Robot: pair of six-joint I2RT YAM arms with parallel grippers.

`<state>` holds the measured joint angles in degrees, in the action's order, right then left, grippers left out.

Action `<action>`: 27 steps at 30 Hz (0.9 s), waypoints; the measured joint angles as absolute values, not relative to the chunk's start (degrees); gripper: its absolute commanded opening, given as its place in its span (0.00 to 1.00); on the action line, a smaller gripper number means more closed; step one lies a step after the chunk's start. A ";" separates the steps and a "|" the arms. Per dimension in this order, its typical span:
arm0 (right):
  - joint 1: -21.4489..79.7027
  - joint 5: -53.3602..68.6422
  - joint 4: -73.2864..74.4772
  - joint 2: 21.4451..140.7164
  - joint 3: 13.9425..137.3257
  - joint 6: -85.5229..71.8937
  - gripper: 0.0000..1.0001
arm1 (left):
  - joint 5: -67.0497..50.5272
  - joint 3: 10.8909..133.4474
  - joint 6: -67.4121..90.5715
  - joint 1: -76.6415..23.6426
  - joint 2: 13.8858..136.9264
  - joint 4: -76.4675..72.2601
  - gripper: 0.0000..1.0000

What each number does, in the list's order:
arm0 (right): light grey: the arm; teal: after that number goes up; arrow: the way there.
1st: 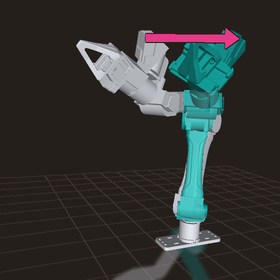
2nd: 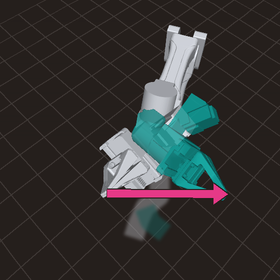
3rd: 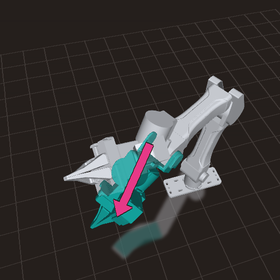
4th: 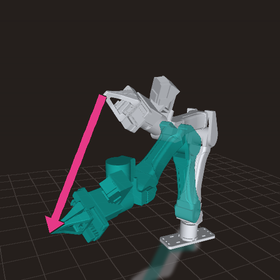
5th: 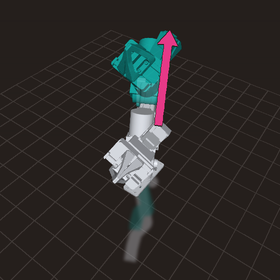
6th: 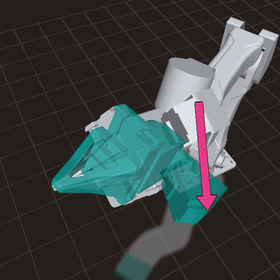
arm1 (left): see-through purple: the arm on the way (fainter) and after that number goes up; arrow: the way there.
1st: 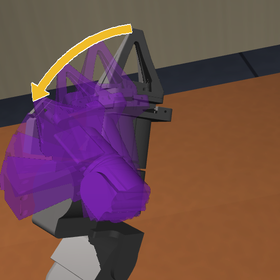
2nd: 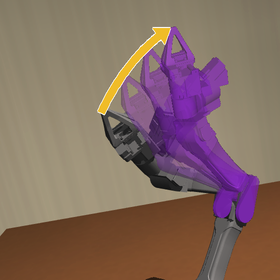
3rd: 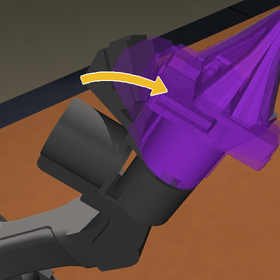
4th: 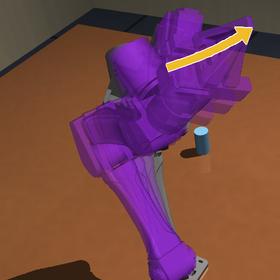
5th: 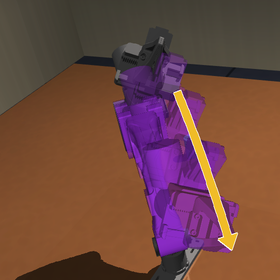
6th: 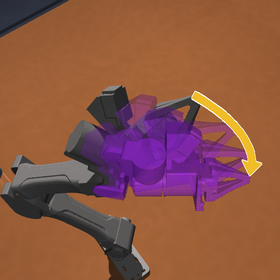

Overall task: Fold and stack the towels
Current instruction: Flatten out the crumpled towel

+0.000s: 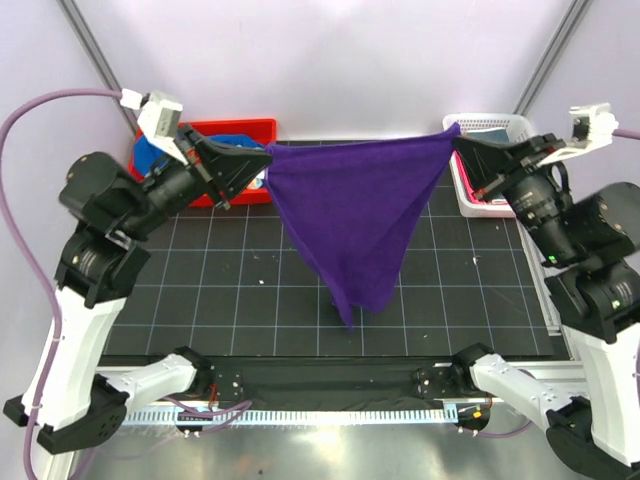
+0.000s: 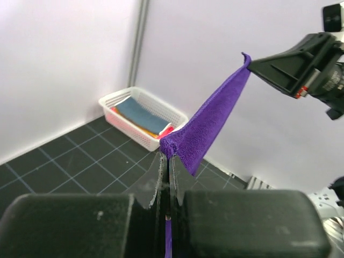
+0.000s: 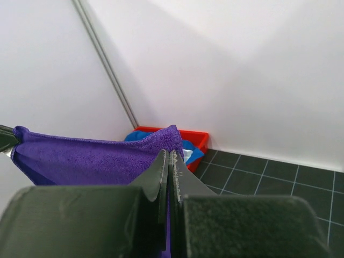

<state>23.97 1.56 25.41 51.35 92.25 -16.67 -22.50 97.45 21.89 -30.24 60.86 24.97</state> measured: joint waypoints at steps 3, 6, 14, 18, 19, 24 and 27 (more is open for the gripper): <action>23.97 3.07 26.20 50.02 93.49 -16.80 0.01 | -24.69 97.76 21.96 -30.26 59.02 24.95 0.00; 24.10 4.91 27.33 48.99 95.70 -17.08 0.01 | -26.55 99.00 22.13 -30.26 57.82 24.93 0.00; 24.25 8.99 28.03 46.65 100.03 -18.48 0.01 | -27.79 100.86 23.49 -30.46 57.21 24.53 0.00; 24.27 8.67 27.59 47.40 99.09 -18.48 0.01 | -24.32 100.84 23.62 -30.52 58.61 24.64 0.00; 24.27 8.05 27.24 47.88 98.48 -18.35 0.01 | -23.20 100.82 23.62 -30.50 59.31 24.64 0.00; 24.18 2.48 23.77 53.91 94.43 -16.88 0.01 | -19.00 99.11 23.97 -28.32 64.47 22.59 0.00; 23.14 -0.27 19.64 60.64 91.09 -16.08 0.01 | -20.38 95.88 26.55 -22.85 71.13 17.23 0.00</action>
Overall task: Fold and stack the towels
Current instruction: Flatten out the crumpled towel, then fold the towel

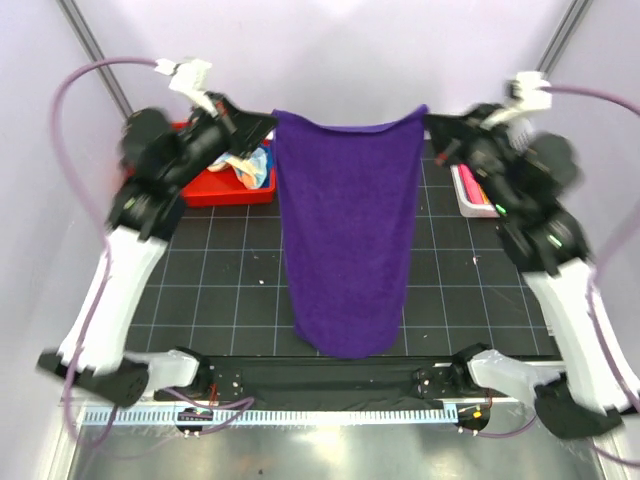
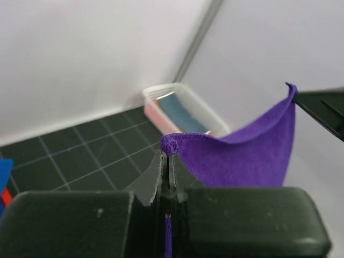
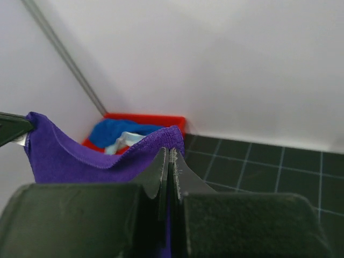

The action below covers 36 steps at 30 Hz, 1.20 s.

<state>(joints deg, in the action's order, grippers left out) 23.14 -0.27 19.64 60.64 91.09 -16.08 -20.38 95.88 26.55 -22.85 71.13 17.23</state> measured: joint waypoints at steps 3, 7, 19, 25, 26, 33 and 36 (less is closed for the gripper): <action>18.90 0.56 13.63 70.41 87.00 -16.53 0.01 | -21.34 93.10 28.67 -19.11 81.43 10.59 0.00; 13.34 2.15 5.26 87.57 83.77 -18.22 0.01 | -22.68 91.70 31.05 -16.56 98.70 4.82 0.00; 9.15 4.27 -5.08 127.09 93.60 -22.20 0.01 | -27.70 113.54 38.06 -11.44 139.37 -4.43 0.00; 9.13 3.97 -9.98 128.01 97.34 -22.83 0.01 | -27.35 115.59 39.20 -10.20 139.90 -9.41 0.00; 9.13 3.92 -11.25 128.01 97.91 -22.85 0.01 | -27.09 115.59 39.48 -10.00 139.90 -10.76 0.00; 8.93 3.75 -13.26 130.19 104.55 -22.94 0.01 | -27.11 121.91 40.47 -8.78 142.26 -12.03 0.02; 8.78 3.73 -13.30 131.81 107.39 -22.94 0.01 | -27.38 125.69 40.58 -8.75 143.65 -12.21 0.07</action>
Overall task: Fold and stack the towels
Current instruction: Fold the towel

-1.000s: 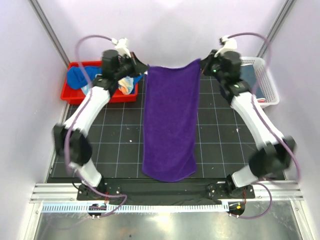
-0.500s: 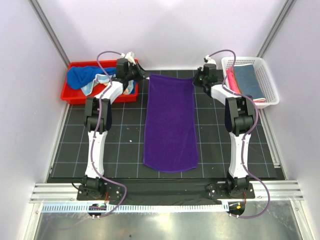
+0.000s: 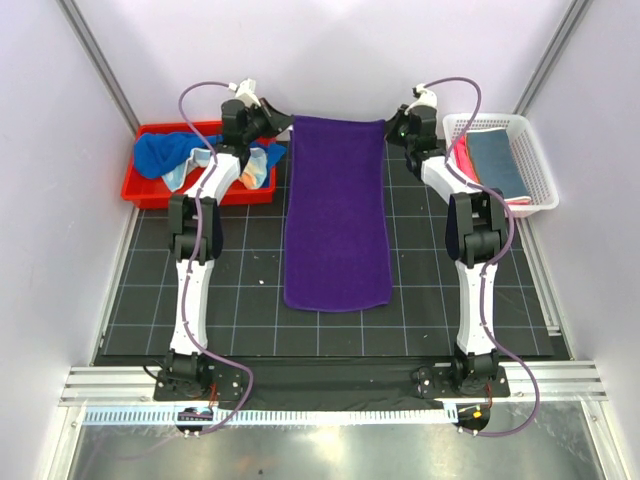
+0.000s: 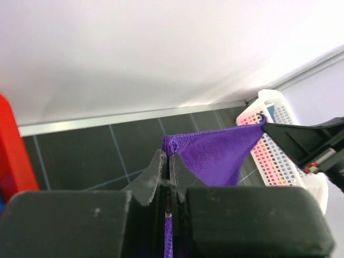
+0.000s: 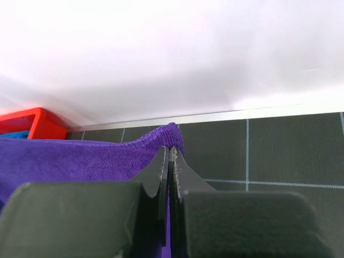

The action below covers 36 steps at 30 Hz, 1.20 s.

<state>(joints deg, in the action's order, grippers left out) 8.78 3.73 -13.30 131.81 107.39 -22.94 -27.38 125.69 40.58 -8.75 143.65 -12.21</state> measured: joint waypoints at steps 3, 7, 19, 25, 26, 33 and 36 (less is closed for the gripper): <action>8.62 3.75 -13.08 132.57 107.81 -22.94 0.01 | -28.27 126.89 40.80 -8.71 144.22 -12.36 0.08; 8.56 3.79 -12.91 132.75 107.37 -23.03 0.01 | -29.78 126.96 41.10 -8.45 144.94 -12.38 0.07; 8.56 5.13 -15.81 125.62 91.66 -24.88 0.01 | -34.06 113.56 40.32 -7.94 141.97 -16.45 0.18; 9.26 5.10 -18.35 119.20 83.57 -25.76 0.01 | -35.88 106.08 40.07 -7.90 136.62 -16.99 0.21; 9.43 5.06 -18.96 118.06 82.19 -25.80 0.01 | -36.16 104.62 40.07 -7.90 135.52 -17.02 0.21; 10.66 4.75 -20.71 109.84 73.08 -26.28 0.01 | -38.17 95.15 40.38 -7.90 128.40 -19.92 0.17; 11.35 4.12 -21.19 105.34 67.96 -26.48 0.01 | -38.89 89.67 40.82 -7.99 124.44 -21.32 0.18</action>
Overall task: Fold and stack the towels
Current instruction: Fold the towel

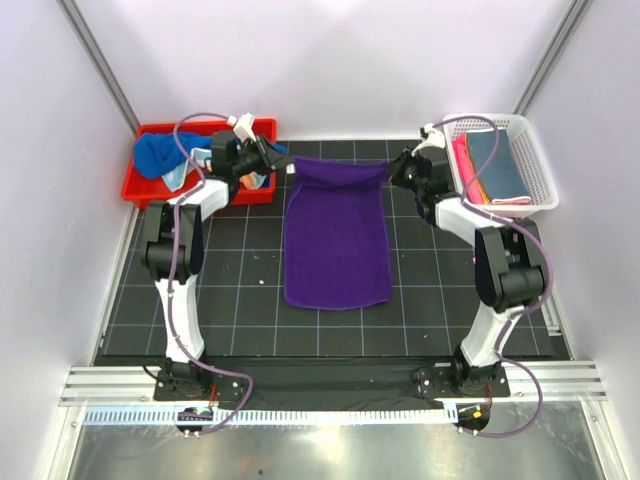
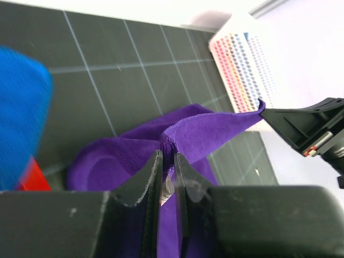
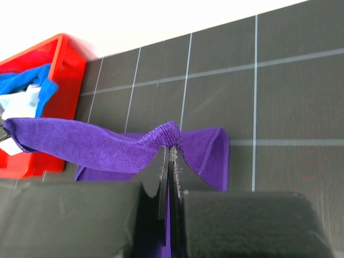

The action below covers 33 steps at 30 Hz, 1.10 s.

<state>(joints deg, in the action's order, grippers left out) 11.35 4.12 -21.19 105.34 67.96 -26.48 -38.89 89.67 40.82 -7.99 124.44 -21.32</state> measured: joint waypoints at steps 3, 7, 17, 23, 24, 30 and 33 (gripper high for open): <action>11.90 3.40 -21.45 100.79 62.96 -26.76 0.01 | -38.72 82.50 41.76 -8.60 119.33 -23.44 0.33; 12.62 1.72 -22.61 94.19 55.02 -27.27 0.01 | -35.38 71.55 42.59 -10.85 111.18 -24.51 0.50; 13.02 -1.69 -21.89 88.86 45.95 -27.70 0.01 | -12.80 59.90 46.15 -21.30 98.48 -10.52 0.38; 13.02 -5.80 -18.76 88.86 47.27 -27.03 0.01 | -4.10 61.06 52.40 -25.56 98.91 -0.01 0.31; 13.02 -6.42 -18.09 88.86 47.90 -26.89 0.01 | -3.20 61.98 52.90 -25.85 99.68 1.32 0.31; 12.73 -8.91 -16.16 91.00 54.06 -26.65 0.01 | 0.34 67.29 55.42 -27.33 104.66 7.33 0.36; 12.49 -9.13 -15.79 92.77 56.75 -26.65 0.01 | 0.64 68.71 55.61 -27.53 105.86 9.23 0.36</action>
<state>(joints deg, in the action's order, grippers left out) 12.49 -9.13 -15.79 92.77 56.75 -26.65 0.64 68.71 55.61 -27.53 105.86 9.23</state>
